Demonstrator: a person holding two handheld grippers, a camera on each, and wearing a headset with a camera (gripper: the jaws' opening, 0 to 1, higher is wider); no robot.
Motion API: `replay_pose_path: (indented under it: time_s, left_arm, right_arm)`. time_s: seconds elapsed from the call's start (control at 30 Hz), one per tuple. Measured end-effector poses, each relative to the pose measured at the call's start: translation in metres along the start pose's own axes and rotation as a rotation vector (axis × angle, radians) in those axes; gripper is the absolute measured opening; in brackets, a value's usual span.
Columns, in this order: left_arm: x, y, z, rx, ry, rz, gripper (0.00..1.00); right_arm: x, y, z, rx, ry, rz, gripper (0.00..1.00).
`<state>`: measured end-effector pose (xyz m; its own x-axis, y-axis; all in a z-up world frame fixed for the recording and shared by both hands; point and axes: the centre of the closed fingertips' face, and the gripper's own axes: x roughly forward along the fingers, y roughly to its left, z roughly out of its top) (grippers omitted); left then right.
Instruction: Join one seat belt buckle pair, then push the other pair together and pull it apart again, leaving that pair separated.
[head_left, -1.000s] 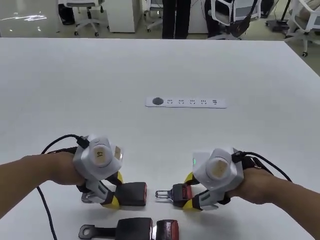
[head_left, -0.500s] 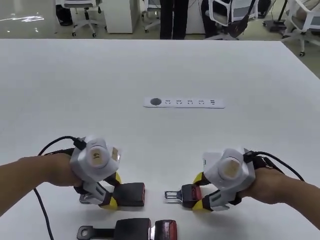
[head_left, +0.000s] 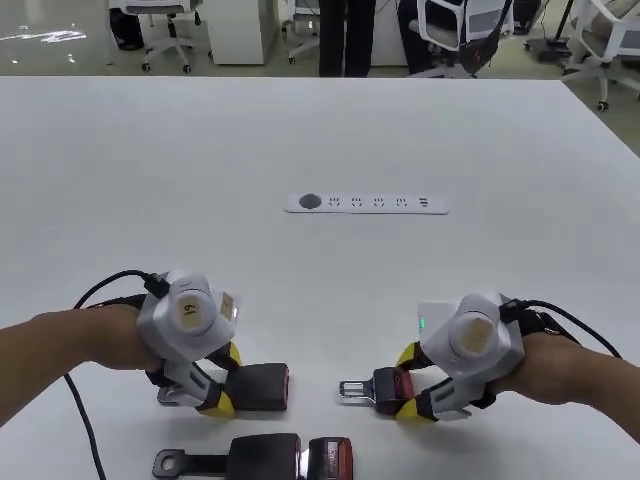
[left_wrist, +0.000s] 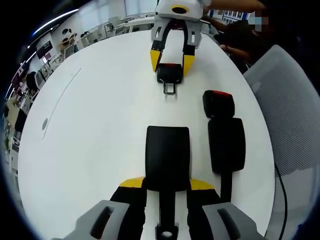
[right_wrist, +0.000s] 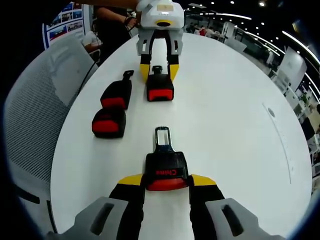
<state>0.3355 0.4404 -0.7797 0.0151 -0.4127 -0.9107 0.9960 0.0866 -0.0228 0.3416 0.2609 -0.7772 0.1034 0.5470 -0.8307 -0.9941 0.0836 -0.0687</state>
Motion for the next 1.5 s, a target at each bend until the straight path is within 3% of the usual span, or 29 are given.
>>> replay_pose_path:
  time_s: [0.27,0.43,0.67,0.77,0.9,1.0,1.23,1.5]
  left_arm:
    - [0.000,0.000,0.001,0.018,0.011,0.001,0.32]
    - [-0.002,0.000,0.002,0.027,0.009,0.030,0.35]
    - [-0.005,0.003,-0.004,0.017,0.008,0.065,0.37]
    - [-0.012,0.001,-0.003,-0.003,-0.008,0.083,0.37]
    - [-0.017,0.004,-0.012,-0.025,-0.028,0.102,0.38]
    - [-0.026,-0.004,-0.010,-0.047,-0.044,0.120,0.39]
    - [-0.038,-0.011,-0.017,-0.108,-0.091,0.153,0.41]
    - [-0.050,-0.021,-0.026,-0.214,-0.177,0.198,0.48]
  right_arm:
    - [0.001,-0.003,0.001,-0.003,-0.002,-0.015,0.37]
    - [-0.002,-0.005,0.003,0.004,-0.017,-0.023,0.41]
    - [-0.006,-0.004,0.001,0.012,-0.021,-0.032,0.47]
    - [-0.011,-0.002,0.001,0.018,-0.036,-0.038,0.48]
    - [-0.019,0.000,0.001,0.032,-0.050,-0.054,0.50]
    - [-0.024,0.003,-0.002,0.048,-0.057,-0.068,0.53]
    - [-0.033,0.008,-0.008,0.088,-0.068,-0.096,0.56]
    - [-0.040,0.018,-0.009,0.139,-0.107,-0.133,0.59]
